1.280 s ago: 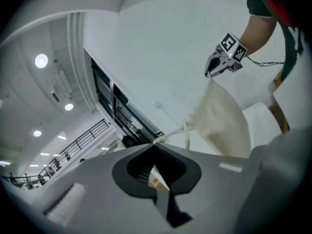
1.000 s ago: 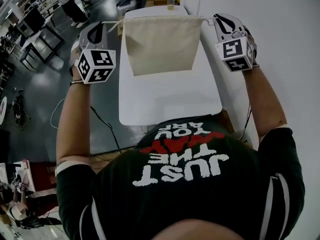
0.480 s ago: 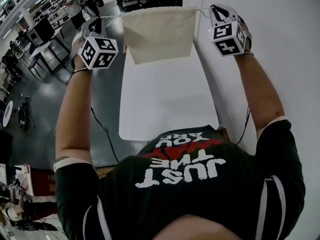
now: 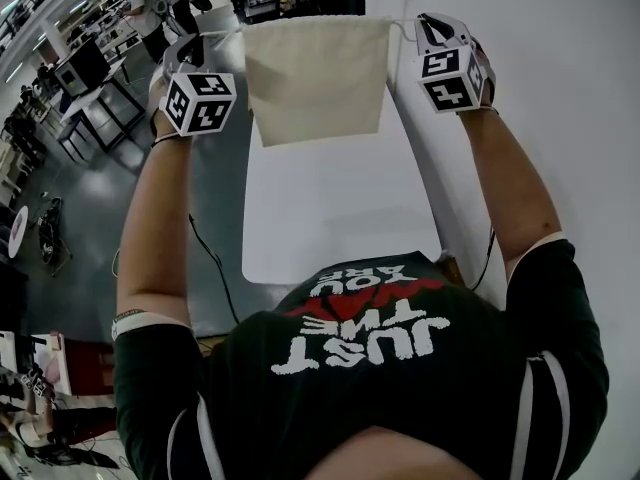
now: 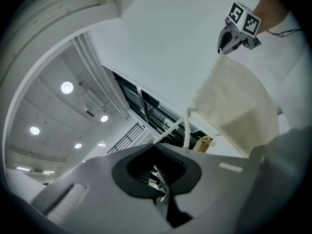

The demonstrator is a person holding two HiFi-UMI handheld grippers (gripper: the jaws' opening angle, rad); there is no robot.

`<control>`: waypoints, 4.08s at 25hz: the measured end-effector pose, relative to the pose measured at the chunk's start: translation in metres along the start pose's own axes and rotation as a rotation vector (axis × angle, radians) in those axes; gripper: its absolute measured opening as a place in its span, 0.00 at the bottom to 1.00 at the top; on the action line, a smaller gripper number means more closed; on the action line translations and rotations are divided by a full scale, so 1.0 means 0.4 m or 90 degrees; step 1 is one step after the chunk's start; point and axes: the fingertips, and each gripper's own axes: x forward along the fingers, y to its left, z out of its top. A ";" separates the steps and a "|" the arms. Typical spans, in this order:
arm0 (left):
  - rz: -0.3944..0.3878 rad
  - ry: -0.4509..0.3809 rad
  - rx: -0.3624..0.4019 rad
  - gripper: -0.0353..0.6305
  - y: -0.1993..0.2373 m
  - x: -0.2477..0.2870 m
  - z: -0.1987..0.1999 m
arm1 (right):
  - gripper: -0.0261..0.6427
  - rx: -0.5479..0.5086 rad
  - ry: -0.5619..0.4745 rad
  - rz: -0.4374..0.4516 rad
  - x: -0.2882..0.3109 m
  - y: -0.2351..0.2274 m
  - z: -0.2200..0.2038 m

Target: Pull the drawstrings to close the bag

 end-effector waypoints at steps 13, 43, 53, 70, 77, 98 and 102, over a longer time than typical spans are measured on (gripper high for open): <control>0.013 0.039 -0.036 0.06 0.056 -0.007 -0.070 | 0.06 0.134 0.036 -0.031 -0.025 -0.079 -0.084; 0.007 0.058 -0.091 0.06 0.032 -0.020 -0.105 | 0.06 0.306 0.006 -0.121 -0.079 -0.182 -0.172; -0.023 0.063 -0.063 0.07 0.030 -0.016 -0.118 | 0.06 0.298 0.014 -0.096 -0.079 -0.165 -0.171; -0.069 0.173 0.067 0.07 0.085 0.025 -0.323 | 0.06 0.353 0.021 -0.046 -0.053 -0.088 -0.201; -0.092 0.194 0.071 0.07 0.117 0.021 -0.370 | 0.06 0.377 0.006 -0.021 -0.047 -0.063 -0.183; -0.122 0.268 0.053 0.07 0.131 0.023 -0.542 | 0.06 0.410 0.000 0.033 -0.010 -0.033 -0.204; -0.128 0.263 0.016 0.07 0.120 0.023 -0.546 | 0.06 0.418 0.000 0.030 -0.008 -0.031 -0.224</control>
